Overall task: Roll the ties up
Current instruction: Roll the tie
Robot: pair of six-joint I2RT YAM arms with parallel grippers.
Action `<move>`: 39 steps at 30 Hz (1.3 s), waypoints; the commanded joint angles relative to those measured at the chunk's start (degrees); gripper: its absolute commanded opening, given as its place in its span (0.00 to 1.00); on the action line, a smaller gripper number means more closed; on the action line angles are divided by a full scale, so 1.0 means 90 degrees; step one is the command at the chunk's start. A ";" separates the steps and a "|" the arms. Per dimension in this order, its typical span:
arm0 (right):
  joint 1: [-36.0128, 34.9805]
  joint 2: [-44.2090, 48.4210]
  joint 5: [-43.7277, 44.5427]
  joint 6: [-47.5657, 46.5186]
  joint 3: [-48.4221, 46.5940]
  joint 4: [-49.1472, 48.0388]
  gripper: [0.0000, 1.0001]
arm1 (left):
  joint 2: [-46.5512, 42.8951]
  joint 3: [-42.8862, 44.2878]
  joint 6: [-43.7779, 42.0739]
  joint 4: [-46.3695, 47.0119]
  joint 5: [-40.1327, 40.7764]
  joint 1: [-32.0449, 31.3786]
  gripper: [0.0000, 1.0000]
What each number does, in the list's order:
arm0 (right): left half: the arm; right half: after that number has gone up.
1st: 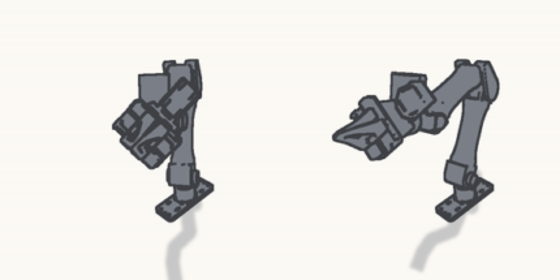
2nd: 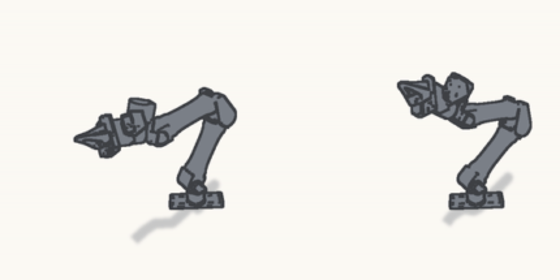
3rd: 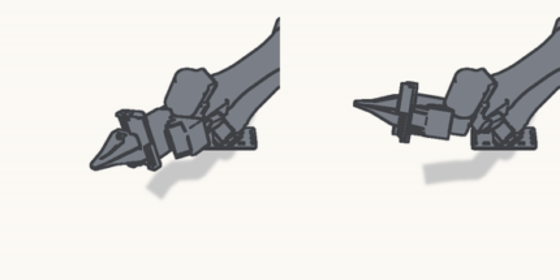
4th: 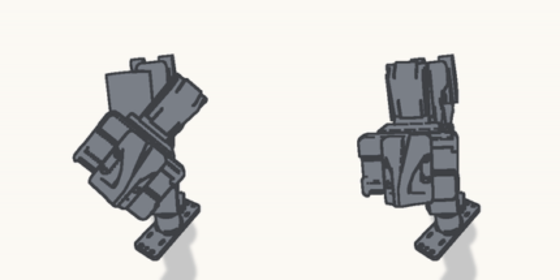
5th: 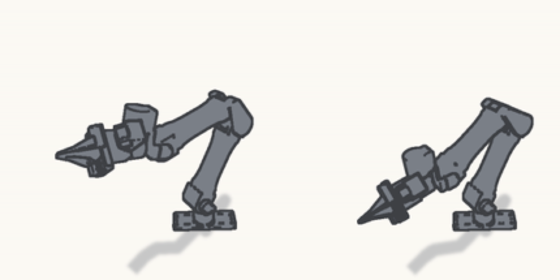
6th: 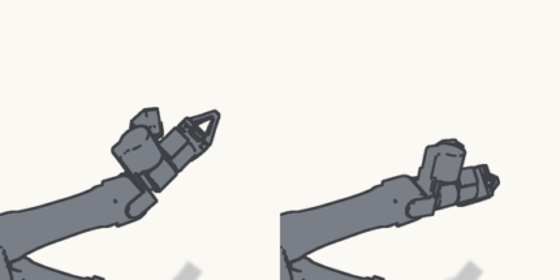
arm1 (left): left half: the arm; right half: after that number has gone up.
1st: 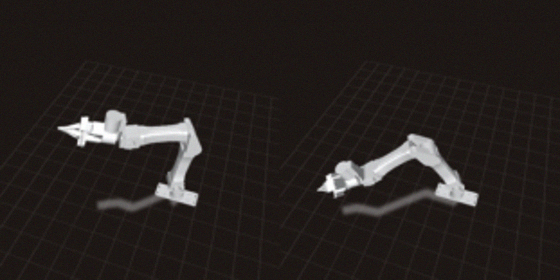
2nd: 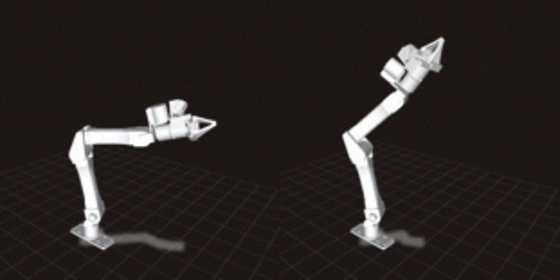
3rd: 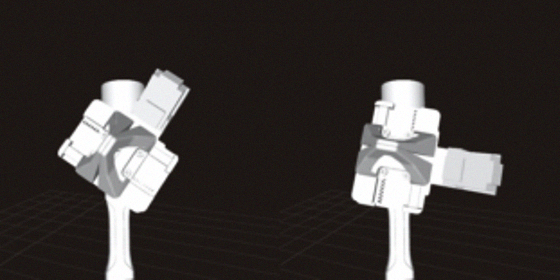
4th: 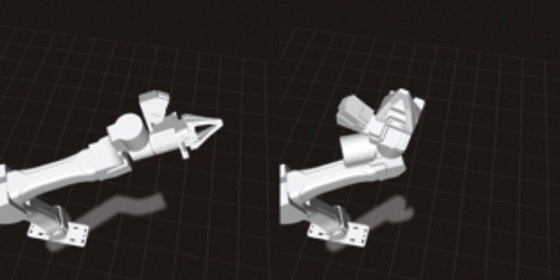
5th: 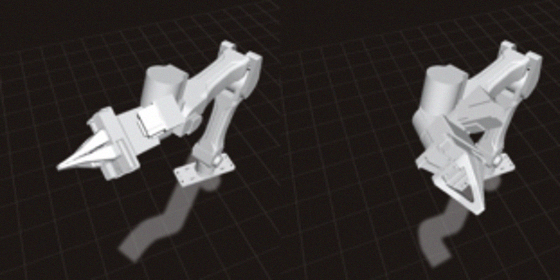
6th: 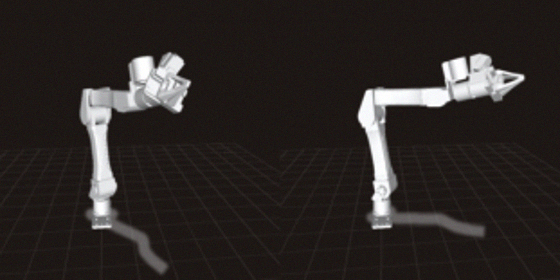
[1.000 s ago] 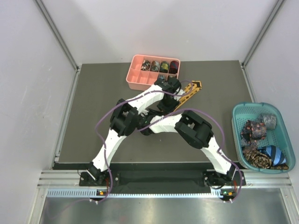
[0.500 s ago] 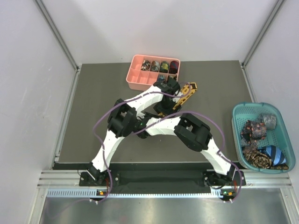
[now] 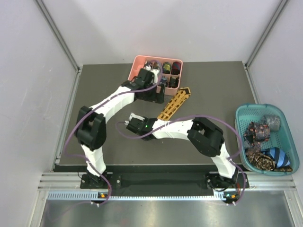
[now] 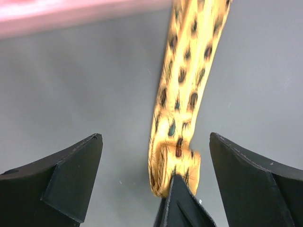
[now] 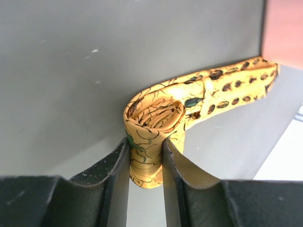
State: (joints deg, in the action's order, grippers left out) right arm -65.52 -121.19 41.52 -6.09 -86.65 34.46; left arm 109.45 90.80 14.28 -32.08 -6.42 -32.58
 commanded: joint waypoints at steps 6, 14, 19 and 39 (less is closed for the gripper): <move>0.0033 0.0633 -0.1702 -0.0397 0.0224 -0.0391 0.04 | -0.1691 -0.1748 0.1107 0.2117 0.0156 0.0797 0.99; 0.0638 0.1014 -0.3371 -0.0525 0.0194 -0.0498 0.04 | -0.2785 -0.3554 0.2133 0.3144 0.0370 0.1793 0.99; 0.1146 0.1170 -0.4395 -0.0466 0.0341 -0.0645 0.04 | -0.3283 -0.4384 0.2738 0.3261 0.1024 0.2290 0.99; 0.4153 -0.0137 -1.0275 0.1232 0.0380 -0.1494 0.04 | -0.3060 -0.4719 0.1071 0.3722 0.0965 0.0623 0.99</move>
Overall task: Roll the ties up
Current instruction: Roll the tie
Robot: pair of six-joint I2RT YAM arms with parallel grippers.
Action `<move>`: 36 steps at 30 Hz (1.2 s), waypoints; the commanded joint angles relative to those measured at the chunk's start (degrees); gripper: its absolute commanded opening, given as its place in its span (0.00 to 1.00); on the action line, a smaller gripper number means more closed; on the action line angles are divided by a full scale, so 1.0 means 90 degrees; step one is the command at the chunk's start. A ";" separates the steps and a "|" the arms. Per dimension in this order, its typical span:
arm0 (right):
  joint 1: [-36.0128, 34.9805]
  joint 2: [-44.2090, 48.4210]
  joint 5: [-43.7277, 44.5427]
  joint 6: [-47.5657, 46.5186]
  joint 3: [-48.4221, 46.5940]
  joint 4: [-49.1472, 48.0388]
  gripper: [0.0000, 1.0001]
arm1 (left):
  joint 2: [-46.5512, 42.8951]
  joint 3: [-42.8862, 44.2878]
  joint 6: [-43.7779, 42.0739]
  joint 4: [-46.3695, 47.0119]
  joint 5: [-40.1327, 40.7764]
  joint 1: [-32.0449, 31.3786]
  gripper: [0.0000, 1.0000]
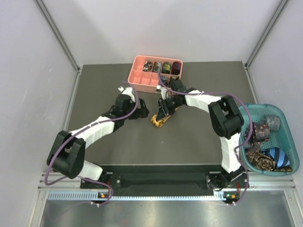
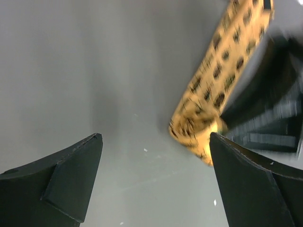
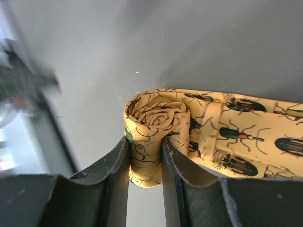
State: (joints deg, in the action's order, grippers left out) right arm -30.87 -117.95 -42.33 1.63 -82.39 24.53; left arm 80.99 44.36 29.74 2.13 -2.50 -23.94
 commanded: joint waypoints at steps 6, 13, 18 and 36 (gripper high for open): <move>0.0705 -0.0839 -0.1371 0.0551 -0.0259 -0.0441 0.03 | 0.0395 0.0745 -0.1388 -0.0207 0.0631 -0.0884 0.99; 0.0784 -0.1171 -0.1176 0.0181 -0.0777 -0.0012 0.03 | 0.1311 0.1505 -0.2375 -0.0704 0.0132 -0.1304 0.99; 0.0784 -0.1444 -0.0884 -0.0335 -0.1265 0.0545 0.03 | 0.1821 0.1917 -0.2893 -0.0891 -0.0190 -0.1373 0.99; 0.0852 -0.1104 -0.0376 -0.0552 -0.0553 0.0282 0.10 | 0.2777 0.2483 -0.3245 -0.1281 -0.0436 -0.1656 0.98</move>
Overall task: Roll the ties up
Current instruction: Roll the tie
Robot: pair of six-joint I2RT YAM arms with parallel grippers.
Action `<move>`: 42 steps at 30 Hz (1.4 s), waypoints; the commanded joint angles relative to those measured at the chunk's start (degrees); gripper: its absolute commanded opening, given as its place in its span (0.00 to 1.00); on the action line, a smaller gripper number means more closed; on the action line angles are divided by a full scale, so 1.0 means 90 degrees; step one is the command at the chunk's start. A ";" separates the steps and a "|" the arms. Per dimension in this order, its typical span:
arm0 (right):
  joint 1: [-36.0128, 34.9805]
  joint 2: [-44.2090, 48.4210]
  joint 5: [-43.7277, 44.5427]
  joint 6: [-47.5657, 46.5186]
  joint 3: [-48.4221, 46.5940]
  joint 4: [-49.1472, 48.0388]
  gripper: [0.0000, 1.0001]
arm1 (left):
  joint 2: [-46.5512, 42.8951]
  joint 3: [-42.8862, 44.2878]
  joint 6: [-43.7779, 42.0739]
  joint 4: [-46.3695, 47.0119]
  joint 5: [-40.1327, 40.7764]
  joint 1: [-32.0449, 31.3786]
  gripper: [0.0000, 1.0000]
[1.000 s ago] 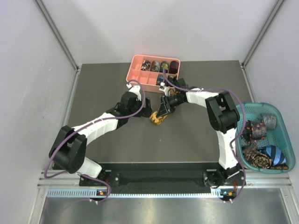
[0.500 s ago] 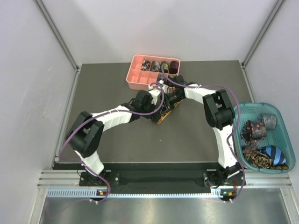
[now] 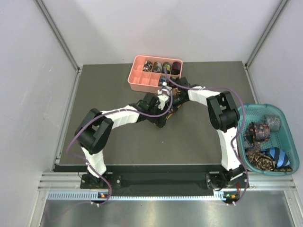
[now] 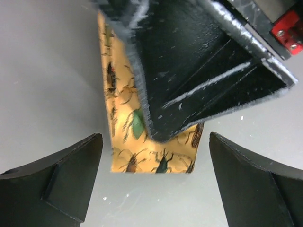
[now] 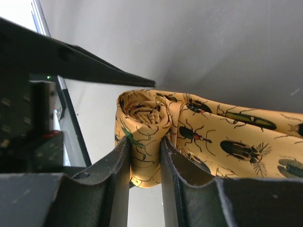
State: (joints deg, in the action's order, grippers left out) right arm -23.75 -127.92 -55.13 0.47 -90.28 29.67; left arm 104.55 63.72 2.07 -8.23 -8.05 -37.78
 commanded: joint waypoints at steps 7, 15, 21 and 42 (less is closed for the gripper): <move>0.0119 0.0209 0.1263 -0.0277 0.0578 -0.0504 0.26 | 0.0512 0.0644 -0.0357 -0.0687 0.0806 -0.0206 0.80; 0.0109 0.0355 0.1457 -0.0169 0.0715 -0.0582 0.44 | 0.0795 0.0858 -0.0366 -0.1223 0.1695 -0.0499 0.63; 0.0100 0.0366 0.1702 -0.0101 0.0832 -0.0631 0.26 | 0.0883 0.1083 -0.0337 -0.1556 0.1969 -0.0568 0.61; 0.0090 0.0131 0.1869 0.0348 0.0763 -0.0699 0.19 | 0.1244 0.2245 -0.0669 -0.1994 0.0944 -0.0490 0.85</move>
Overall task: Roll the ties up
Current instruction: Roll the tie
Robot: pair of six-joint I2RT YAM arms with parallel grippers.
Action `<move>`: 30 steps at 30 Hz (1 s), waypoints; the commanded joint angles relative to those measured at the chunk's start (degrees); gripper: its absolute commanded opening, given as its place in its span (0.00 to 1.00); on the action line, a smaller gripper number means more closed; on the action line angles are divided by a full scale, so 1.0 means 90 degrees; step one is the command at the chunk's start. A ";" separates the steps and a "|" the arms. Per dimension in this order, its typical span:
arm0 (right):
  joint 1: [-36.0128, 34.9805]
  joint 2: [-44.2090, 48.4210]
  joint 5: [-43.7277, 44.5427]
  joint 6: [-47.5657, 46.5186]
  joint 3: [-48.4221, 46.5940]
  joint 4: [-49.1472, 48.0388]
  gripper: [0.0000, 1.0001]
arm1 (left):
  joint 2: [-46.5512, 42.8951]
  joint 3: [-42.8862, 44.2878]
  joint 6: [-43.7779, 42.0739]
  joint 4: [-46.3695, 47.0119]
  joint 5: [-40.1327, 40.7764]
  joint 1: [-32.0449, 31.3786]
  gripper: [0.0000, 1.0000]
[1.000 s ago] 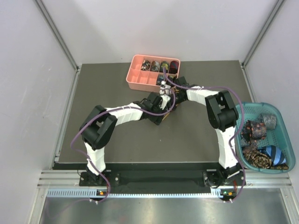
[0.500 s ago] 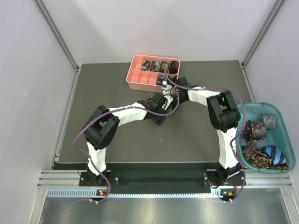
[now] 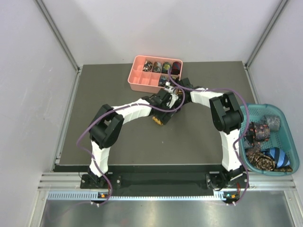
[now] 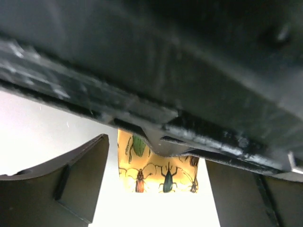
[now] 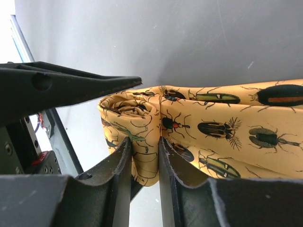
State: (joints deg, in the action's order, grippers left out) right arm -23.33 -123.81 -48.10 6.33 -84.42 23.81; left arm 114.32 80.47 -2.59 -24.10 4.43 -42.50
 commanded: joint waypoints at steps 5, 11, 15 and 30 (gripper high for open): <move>0.0044 -0.0277 0.1028 -0.0273 0.0152 -0.0117 0.19 | 0.0403 0.0483 -0.0054 -0.0360 -0.0462 0.0132 0.81; 0.0024 -0.0267 0.0998 -0.0273 0.0200 -0.0156 0.19 | 0.0539 0.0425 -0.0103 -0.0360 -0.0687 0.0162 0.77; 0.0034 -0.0257 0.0989 -0.0264 0.0201 -0.0166 0.20 | 0.0569 0.0385 -0.0132 -0.0330 -0.0629 0.0162 0.82; 0.0219 -0.0950 -0.0367 -0.0234 -0.0131 -0.0185 0.17 | 0.0364 -0.0269 -0.0113 0.0393 -0.0355 0.0172 0.78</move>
State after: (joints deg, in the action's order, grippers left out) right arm -21.82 -126.76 -55.09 6.07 -85.10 21.39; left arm 116.09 80.03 -3.01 -20.53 -0.64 -41.12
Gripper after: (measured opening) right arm 0.222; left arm 0.775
